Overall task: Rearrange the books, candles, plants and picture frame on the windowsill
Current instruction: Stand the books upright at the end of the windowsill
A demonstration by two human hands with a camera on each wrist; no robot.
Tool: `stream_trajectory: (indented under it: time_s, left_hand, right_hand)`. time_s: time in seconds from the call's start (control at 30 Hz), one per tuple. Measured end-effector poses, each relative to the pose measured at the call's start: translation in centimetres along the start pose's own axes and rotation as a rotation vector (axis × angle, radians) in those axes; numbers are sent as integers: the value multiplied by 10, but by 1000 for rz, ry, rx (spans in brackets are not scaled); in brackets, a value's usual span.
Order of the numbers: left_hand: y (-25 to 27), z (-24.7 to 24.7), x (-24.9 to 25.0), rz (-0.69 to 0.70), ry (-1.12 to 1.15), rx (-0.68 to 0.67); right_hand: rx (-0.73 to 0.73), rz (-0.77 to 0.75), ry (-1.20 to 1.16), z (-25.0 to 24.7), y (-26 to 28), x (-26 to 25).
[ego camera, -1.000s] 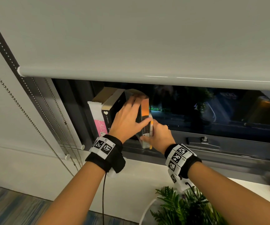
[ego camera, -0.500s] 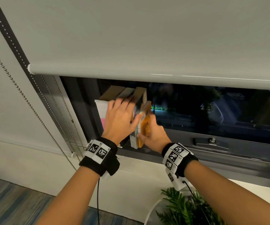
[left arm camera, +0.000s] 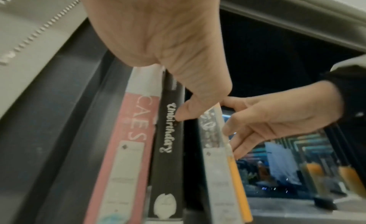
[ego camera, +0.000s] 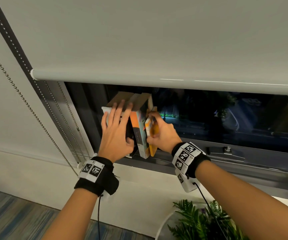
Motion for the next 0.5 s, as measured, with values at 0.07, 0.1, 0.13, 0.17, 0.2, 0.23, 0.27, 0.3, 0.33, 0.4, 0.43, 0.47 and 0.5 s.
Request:
stream_trajectory:
  time_s: [0.07, 0.1, 0.13, 0.17, 0.2, 0.23, 0.27, 0.3, 0.33, 0.4, 0.43, 0.47, 0.5]
  left_hand:
    - [9, 5, -10, -1, 19, -26]
    - [10, 6, -13, -3, 39, -34]
    - [10, 7, -15, -11, 52, -40]
    - [9, 7, -16, -19, 44, -40]
    - [8, 7, -14, -22, 17, -30]
    - [6, 7, -12, -19, -16, -17]
    - [6, 7, -10, -15, -45, -7]
    - [6, 7, -9, -8, -63, 1]
    - [6, 7, -9, -1, -75, 10]
    - [7, 7, -11, 7, -94, 22]
    - [7, 6, -12, 6, -102, 25]
    - [7, 6, -11, -2, -100, 29]
    - [6, 6, -10, -18, -84, 32]
  right_hand:
    - [3, 11, -19, 0, -1, 2]
    - [1, 14, -38, 0, -2, 2]
    - [1, 14, -54, 2, -4, 2]
    - [2, 14, -64, 4, -5, 3]
    - [10, 11, -71, 7, -7, 3]
    - [19, 8, -74, 9, -9, 2]
    - [30, 3, -80, 13, -10, 2]
    - [41, 3, -90, 16, -10, 2]
    - [53, 5, -100, 19, -10, 2]
    - [69, 9, -99, 22, -10, 2]
    - [67, 10, -98, 23, -10, 1]
    - [63, 4, -105, 22, -11, 1]
    - [57, -10, -117, 21, -11, 0]
Point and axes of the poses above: each hand's wrist, its own y-axis away from the middle knuckle, its own z-axis out of the palm, x = y × z, the point moved 1 cm from there along -y, towards the middle knuckle, and after that the axes turned 5 degrees about x, right-handed, at the moved point
